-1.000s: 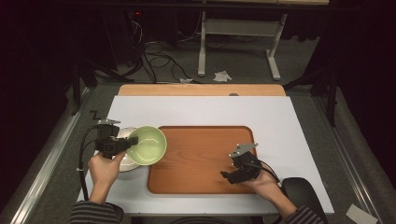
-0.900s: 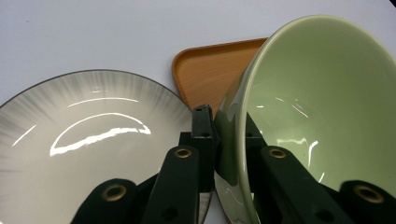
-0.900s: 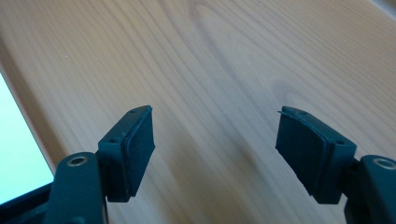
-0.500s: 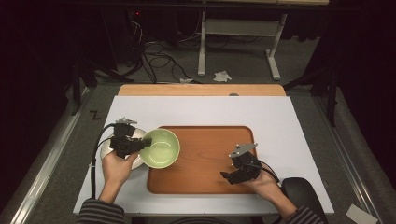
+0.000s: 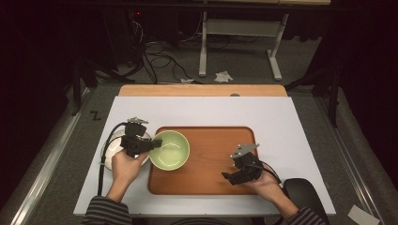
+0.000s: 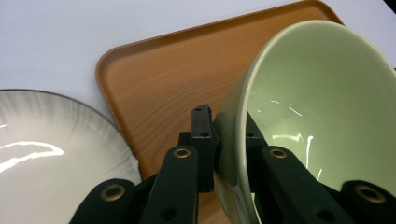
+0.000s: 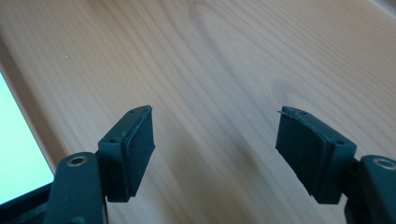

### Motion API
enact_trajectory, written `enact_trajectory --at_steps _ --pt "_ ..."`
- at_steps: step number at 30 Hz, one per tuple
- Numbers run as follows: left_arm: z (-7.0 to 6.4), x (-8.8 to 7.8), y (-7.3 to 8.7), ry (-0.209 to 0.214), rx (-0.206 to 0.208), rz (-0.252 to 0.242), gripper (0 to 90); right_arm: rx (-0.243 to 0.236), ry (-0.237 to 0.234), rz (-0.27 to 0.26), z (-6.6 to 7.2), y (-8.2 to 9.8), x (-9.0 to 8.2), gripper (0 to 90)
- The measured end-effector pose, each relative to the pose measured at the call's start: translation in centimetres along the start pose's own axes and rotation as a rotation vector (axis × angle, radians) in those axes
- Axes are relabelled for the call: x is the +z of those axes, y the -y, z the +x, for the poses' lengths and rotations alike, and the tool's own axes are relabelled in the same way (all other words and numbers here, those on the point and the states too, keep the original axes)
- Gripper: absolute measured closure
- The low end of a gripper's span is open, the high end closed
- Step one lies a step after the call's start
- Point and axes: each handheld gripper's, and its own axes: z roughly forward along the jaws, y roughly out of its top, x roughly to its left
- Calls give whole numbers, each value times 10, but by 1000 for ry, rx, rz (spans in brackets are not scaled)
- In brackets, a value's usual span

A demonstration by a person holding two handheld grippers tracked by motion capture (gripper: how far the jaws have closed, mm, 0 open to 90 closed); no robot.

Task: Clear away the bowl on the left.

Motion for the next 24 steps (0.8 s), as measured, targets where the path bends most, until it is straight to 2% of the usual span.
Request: enact_trajectory --at_steps 2,6,9,16,24 --pt "-3 4 -3 12 4 5 821 12 2 -5 1 0 0 295" --pt "-9 9 -7 20 20 17 820 0 2 -2 0 0 0 294" --pt "-12 14 -10 33 27 28 820 10 2 -7 -1 0 -1 294" --pt "-14 24 -14 61 36 48 811 7 4 -7 0 0 -1 295" --pt "-22 34 -21 74 54 64 818 6 3 -4 -1 0 -1 296"
